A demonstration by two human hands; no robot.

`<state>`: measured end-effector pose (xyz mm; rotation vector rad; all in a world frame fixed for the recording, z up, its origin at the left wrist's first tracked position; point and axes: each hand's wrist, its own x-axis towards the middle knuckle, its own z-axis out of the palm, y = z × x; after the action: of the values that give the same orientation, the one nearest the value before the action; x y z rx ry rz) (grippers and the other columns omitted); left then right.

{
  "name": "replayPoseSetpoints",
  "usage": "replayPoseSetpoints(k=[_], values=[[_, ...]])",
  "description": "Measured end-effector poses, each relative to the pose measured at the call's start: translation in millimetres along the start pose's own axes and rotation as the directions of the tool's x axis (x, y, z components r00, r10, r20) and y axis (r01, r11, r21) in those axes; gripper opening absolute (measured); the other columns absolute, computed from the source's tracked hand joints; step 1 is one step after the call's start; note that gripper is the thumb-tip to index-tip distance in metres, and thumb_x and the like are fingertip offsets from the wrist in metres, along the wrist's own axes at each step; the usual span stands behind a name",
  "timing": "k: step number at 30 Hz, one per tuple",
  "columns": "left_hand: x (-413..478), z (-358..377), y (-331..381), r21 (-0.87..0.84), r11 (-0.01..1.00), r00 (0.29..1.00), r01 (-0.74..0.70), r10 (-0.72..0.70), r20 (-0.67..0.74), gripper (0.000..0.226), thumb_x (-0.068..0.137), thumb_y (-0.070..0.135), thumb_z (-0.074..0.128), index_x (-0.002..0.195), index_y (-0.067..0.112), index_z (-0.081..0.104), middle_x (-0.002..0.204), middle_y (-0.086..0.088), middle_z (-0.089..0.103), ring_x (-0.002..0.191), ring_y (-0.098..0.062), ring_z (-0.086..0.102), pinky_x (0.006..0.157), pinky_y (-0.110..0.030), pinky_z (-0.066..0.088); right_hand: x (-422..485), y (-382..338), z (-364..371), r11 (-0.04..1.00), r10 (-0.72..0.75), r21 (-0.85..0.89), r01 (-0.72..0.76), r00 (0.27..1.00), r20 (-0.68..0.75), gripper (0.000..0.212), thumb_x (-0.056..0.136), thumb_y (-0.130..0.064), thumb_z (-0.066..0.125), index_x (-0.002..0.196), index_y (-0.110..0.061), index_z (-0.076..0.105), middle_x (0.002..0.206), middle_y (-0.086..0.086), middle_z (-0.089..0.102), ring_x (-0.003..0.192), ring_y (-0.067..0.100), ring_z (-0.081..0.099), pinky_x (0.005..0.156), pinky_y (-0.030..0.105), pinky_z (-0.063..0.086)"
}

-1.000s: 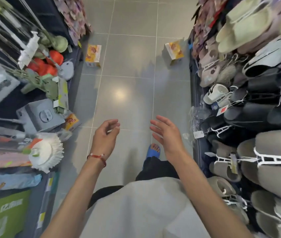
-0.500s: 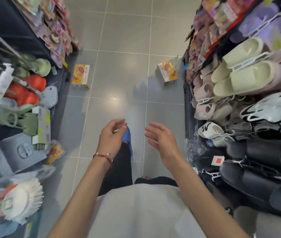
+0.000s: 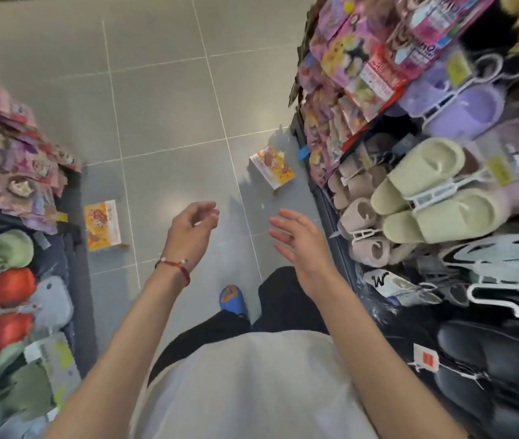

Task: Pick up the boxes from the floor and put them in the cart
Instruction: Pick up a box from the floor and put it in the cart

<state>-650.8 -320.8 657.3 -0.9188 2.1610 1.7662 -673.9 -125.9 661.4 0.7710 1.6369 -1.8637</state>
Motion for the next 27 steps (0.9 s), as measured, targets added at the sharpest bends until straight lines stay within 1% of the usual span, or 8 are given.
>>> replayPoseSetpoints(k=[2, 6, 9, 12, 18, 21, 25, 27], values=[[35.9, 2.6, 20.1, 0.022, 1.000, 0.999, 0.000, -0.001, 0.041, 0.020, 0.099, 0.015, 0.056, 0.116, 0.023, 0.064, 0.121, -0.006, 0.069, 0.104, -0.019, 0.067, 0.087, -0.029, 0.046, 25.4, -22.4, 8.6, 1.000, 0.012, 0.028, -0.011, 0.999, -0.034, 0.030, 0.102, -0.015, 0.060, 0.132, -0.016, 0.064, 0.118, 0.002, 0.074, 0.107, 0.015, 0.071, 0.099, 0.032, 0.054], [109.4, 18.9, 59.2, 0.053, 0.998, 0.996, 0.022, -0.027, 0.089, 0.024, 0.100, 0.016, 0.056, 0.122, 0.018, 0.064, 0.126, -0.007, 0.067, 0.114, -0.023, 0.064, 0.100, -0.037, 0.048, 89.6, -67.0, 19.6, 0.997, 0.050, 0.062, -0.045, 0.995, -0.086, 0.030, 0.102, -0.015, 0.060, 0.132, -0.014, 0.064, 0.124, 0.007, 0.073, 0.117, 0.022, 0.069, 0.108, 0.038, 0.052], [165.1, 33.1, 88.7, 0.065, 0.997, 0.996, 0.037, -0.042, 0.078, 0.027, 0.100, 0.017, 0.055, 0.126, 0.015, 0.063, 0.126, -0.006, 0.066, 0.114, -0.022, 0.064, 0.102, -0.037, 0.048, 144.0, -101.0, 26.6, 0.997, 0.059, 0.052, -0.054, 0.994, -0.094, 0.029, 0.103, -0.013, 0.059, 0.131, -0.013, 0.064, 0.121, 0.006, 0.073, 0.116, 0.022, 0.069, 0.110, 0.042, 0.051], [212.3, 46.6, 114.3, 0.079, 0.995, 0.994, 0.057, -0.064, 0.087, 0.026, 0.101, 0.017, 0.055, 0.126, 0.016, 0.062, 0.126, -0.005, 0.067, 0.114, -0.021, 0.065, 0.104, -0.037, 0.048, 187.4, -131.8, 30.9, 0.995, 0.096, 0.033, -0.093, 0.991, -0.090, 0.031, 0.102, -0.013, 0.060, 0.132, -0.013, 0.065, 0.120, 0.005, 0.073, 0.111, 0.020, 0.070, 0.109, 0.043, 0.052], [295.2, 68.2, 149.7, 0.110, 0.990, 0.987, 0.089, -0.103, 0.121, 0.025, 0.100, 0.016, 0.055, 0.124, 0.016, 0.063, 0.120, -0.005, 0.068, 0.111, -0.021, 0.066, 0.097, -0.032, 0.048, 255.1, -177.8, 42.3, 0.989, 0.144, -0.020, -0.146, 0.984, -0.102, 0.026, 0.105, -0.014, 0.054, 0.128, -0.017, 0.066, 0.120, 0.004, 0.073, 0.108, 0.016, 0.071, 0.107, 0.041, 0.053], [337.0, 77.1, 157.1, 0.154, 0.980, 0.978, 0.125, -0.147, 0.145, 0.028, 0.099, 0.015, 0.055, 0.125, 0.014, 0.064, 0.120, -0.008, 0.068, 0.111, -0.024, 0.066, 0.099, -0.035, 0.049, 286.1, -187.8, 49.2, 0.983, 0.180, -0.019, -0.185, 0.972, -0.153, 0.028, 0.106, -0.012, 0.050, 0.130, -0.016, 0.065, 0.121, 0.004, 0.073, 0.109, 0.018, 0.070, 0.108, 0.041, 0.053], [397.6, 84.6, 156.0, 0.221, 0.960, 0.954, 0.171, -0.218, 0.207, 0.030, 0.098, 0.016, 0.058, 0.127, 0.010, 0.063, 0.119, -0.010, 0.069, 0.110, -0.026, 0.066, 0.089, -0.031, 0.049, 332.8, -189.2, 65.5, 0.972, 0.227, -0.004, -0.235, 0.946, -0.230, 0.031, 0.106, -0.013, 0.051, 0.135, -0.012, 0.063, 0.127, 0.008, 0.070, 0.113, 0.022, 0.068, 0.109, 0.042, 0.052], [430.1, 88.2, 153.1, 0.268, 0.943, 0.937, 0.196, -0.260, 0.232, 0.030, 0.098, 0.017, 0.059, 0.127, 0.010, 0.063, 0.119, -0.010, 0.068, 0.108, -0.025, 0.067, 0.089, -0.031, 0.050, 358.8, -185.9, 75.4, 0.970, 0.240, 0.019, -0.244, 0.935, -0.260, 0.031, 0.105, -0.014, 0.054, 0.134, -0.013, 0.063, 0.125, 0.008, 0.070, 0.112, 0.021, 0.067, 0.107, 0.040, 0.053]])
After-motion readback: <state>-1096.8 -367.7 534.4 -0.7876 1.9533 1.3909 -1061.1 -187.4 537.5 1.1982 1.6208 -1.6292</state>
